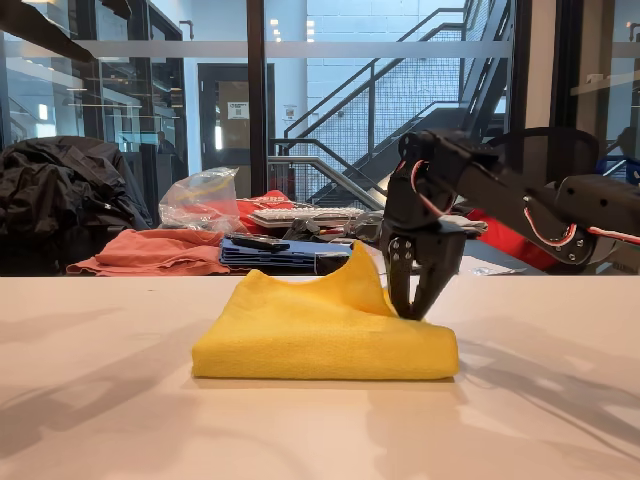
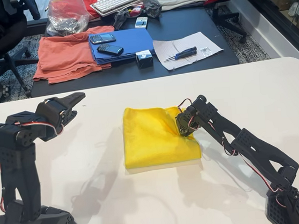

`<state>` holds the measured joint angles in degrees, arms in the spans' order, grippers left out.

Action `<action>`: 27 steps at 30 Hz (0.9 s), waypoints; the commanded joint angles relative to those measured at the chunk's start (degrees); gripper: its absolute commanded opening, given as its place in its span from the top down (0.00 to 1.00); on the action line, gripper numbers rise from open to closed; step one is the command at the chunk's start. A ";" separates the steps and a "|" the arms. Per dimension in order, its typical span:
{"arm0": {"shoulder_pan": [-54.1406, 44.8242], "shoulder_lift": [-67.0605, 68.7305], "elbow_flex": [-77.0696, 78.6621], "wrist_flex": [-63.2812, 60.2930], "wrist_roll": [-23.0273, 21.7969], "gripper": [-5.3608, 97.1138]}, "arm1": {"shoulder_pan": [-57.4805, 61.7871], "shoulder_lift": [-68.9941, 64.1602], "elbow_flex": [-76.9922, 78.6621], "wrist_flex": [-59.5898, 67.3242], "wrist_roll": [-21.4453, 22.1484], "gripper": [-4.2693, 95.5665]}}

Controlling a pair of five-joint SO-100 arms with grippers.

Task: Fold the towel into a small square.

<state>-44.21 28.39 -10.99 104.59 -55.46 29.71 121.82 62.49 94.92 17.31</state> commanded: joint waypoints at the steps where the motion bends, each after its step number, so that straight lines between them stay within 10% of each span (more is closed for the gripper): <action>1: 1.14 1.14 -1.14 0.00 -0.18 0.95 | -0.35 0.53 -1.05 -0.35 0.00 0.72; 17: 13.89 0.35 -0.53 -20.65 -0.35 0.94 | 0.18 0.53 -1.05 0.00 0.00 0.72; 27: 16.17 0.35 0.35 -11.87 -1.23 0.72 | 0.26 0.53 -1.05 0.00 0.00 0.72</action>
<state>-28.30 27.95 -10.28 92.20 -56.34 29.88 121.82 62.49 94.83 17.14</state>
